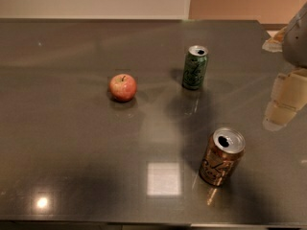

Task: Move orange can near green can

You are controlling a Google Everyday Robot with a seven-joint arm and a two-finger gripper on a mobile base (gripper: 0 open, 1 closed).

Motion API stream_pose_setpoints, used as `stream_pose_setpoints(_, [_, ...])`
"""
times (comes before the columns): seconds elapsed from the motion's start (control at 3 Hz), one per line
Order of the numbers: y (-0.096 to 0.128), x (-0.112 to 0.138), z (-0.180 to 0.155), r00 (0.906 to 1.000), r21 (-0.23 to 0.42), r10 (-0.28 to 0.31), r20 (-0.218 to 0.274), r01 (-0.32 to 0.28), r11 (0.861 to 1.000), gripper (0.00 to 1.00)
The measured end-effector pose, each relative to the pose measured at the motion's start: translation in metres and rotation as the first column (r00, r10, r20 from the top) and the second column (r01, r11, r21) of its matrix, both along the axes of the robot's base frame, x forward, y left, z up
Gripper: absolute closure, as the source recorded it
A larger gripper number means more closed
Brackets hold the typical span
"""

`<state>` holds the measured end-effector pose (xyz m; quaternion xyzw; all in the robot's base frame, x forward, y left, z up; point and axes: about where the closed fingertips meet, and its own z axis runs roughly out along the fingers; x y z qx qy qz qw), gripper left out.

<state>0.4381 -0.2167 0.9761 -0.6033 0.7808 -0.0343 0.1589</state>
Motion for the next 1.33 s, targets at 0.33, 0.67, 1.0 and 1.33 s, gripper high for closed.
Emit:
stream_pose_setpoints(0.33, [0.0,0.0,0.001,1.0,0.001,0.002,0.002,-0.002,1.0,0.0])
stream_pose_setpoints(0.67, [0.003,-0.007,-0.004,0.9988,0.027,0.045,-0.017,-0.045,0.999,0.0])
stream_pose_setpoints(1.0, [0.011,-0.022,-0.017,0.9922,0.087,0.116,-0.045,-0.112,0.99,0.0])
stream_pose_setpoints(1.33, [0.026,-0.037,-0.032,0.9754,0.187,0.209,-0.069,-0.194,0.963,0.0])
